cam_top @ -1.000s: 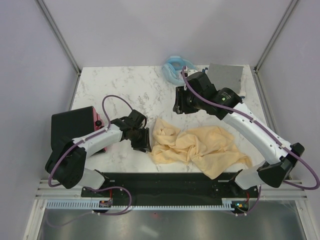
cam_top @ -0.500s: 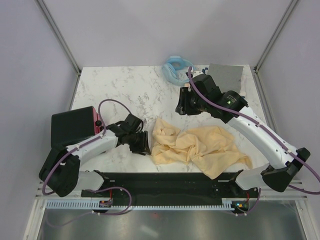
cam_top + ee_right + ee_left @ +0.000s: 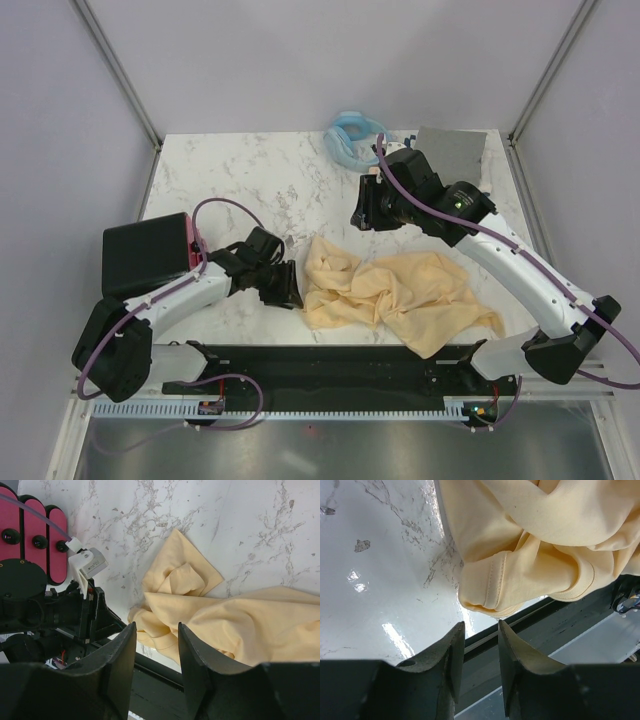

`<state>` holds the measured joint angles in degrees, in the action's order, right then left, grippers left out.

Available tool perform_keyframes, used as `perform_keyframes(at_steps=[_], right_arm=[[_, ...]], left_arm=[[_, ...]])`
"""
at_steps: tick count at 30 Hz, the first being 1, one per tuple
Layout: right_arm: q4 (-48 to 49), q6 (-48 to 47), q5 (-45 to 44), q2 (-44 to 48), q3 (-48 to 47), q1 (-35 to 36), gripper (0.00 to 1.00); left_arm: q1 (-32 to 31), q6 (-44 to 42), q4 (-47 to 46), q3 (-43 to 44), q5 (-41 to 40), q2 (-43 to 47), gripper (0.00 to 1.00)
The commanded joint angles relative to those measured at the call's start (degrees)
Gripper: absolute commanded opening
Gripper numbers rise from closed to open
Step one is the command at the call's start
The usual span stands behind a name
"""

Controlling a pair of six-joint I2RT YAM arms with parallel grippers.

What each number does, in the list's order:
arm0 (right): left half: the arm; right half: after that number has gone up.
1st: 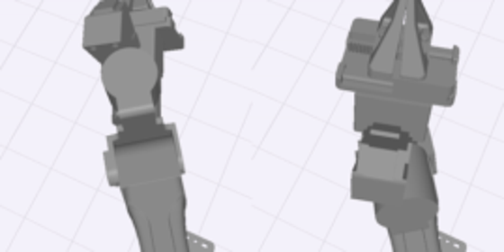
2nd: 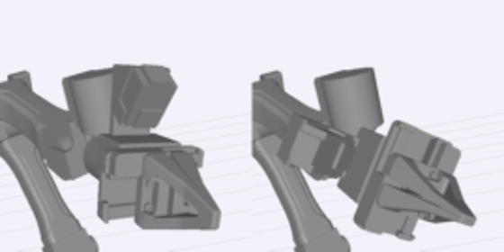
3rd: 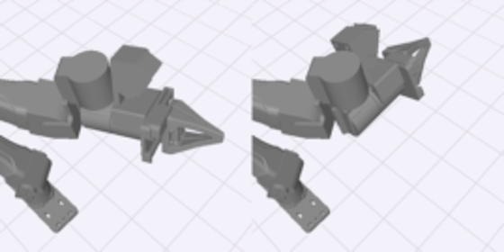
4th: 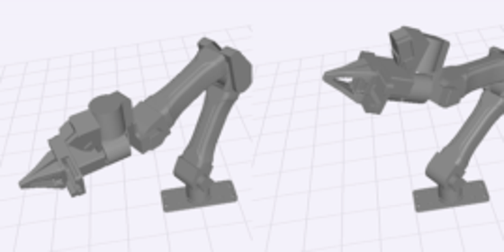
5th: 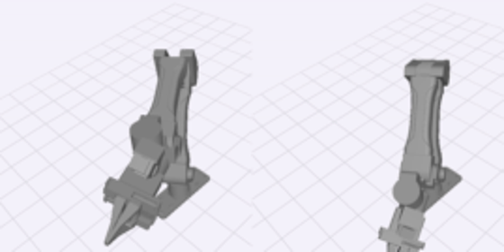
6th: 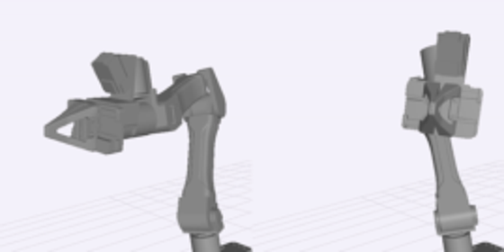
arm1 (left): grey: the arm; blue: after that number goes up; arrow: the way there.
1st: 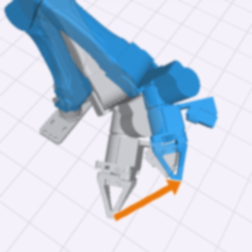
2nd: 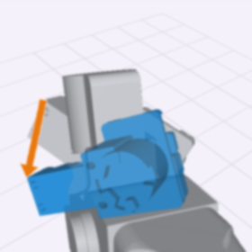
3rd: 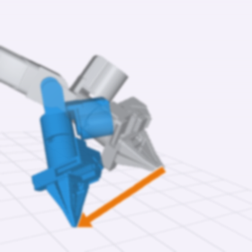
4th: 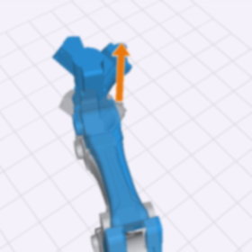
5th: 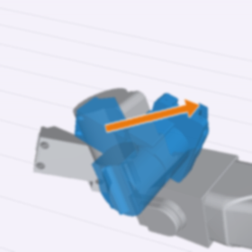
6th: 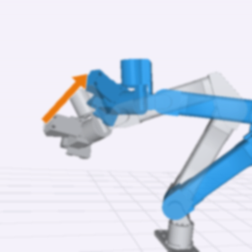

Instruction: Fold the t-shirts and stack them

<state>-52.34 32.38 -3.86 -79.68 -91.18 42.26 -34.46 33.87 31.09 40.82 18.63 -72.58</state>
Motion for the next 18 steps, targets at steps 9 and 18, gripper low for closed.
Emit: perform_keyframes(at_steps=[9, 18], right_arm=[[-0.49, -0.21, 0.34, 1.98, -0.76, 0.10, 0.46], [-1.71, -0.39, -0.53, 3.21, -0.41, 0.10, 0.45]], left_arm=[[0.18, 2.17, -3.67, -1.88, 1.84, -1.51, 0.50], [0.79, 5.33, -14.47, -8.82, 5.10, -1.87, 0.57]])
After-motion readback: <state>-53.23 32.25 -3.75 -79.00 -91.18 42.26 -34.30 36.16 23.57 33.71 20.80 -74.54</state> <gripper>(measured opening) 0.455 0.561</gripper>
